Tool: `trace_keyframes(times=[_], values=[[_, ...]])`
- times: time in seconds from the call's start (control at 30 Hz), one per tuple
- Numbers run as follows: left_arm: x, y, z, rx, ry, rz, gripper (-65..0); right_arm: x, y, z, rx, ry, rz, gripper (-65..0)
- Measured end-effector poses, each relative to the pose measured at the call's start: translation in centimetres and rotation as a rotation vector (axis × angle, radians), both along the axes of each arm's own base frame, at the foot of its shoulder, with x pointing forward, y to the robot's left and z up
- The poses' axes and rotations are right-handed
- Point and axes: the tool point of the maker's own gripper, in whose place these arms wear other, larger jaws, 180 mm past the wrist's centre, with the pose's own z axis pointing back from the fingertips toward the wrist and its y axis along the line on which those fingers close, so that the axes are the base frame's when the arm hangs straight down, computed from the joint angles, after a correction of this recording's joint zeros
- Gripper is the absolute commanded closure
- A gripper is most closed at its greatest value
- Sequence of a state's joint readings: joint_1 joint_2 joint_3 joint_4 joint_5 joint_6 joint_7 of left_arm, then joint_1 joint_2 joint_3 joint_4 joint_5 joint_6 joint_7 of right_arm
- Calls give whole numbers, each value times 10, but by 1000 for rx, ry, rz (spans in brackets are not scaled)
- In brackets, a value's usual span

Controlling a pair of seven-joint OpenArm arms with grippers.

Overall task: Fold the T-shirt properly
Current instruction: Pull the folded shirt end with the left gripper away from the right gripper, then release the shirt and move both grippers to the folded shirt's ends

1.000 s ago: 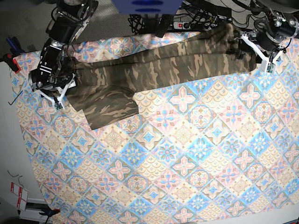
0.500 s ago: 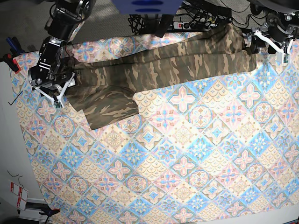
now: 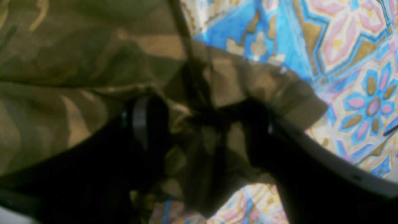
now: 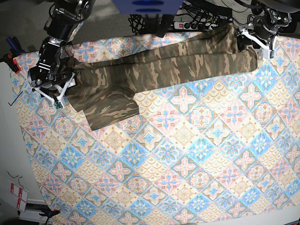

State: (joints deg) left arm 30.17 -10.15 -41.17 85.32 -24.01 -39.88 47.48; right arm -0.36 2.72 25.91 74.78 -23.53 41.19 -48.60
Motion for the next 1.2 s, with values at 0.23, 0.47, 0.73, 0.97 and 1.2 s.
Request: trace_keyframes(times=[0.23,0.47,0.73,0.97,1.2], values=[[35,0,-16,-46,-72,52,-420,3,1,0,0,-16,-10,-402],[67,-24,-32,-34,-83,-10,-216,2,1,0,-3,-7,-8,-401],[93,-42,-44,56,-33,-128,-9,11,5,0,-4,-36,-21,-401],[134,-61,-44,81,-13,-187,-7,25,7,1,-15,-22,-24,-403],[161,-70,-33,73,-23,-262,-7,8,-1,8,-45,118,27,-401]])
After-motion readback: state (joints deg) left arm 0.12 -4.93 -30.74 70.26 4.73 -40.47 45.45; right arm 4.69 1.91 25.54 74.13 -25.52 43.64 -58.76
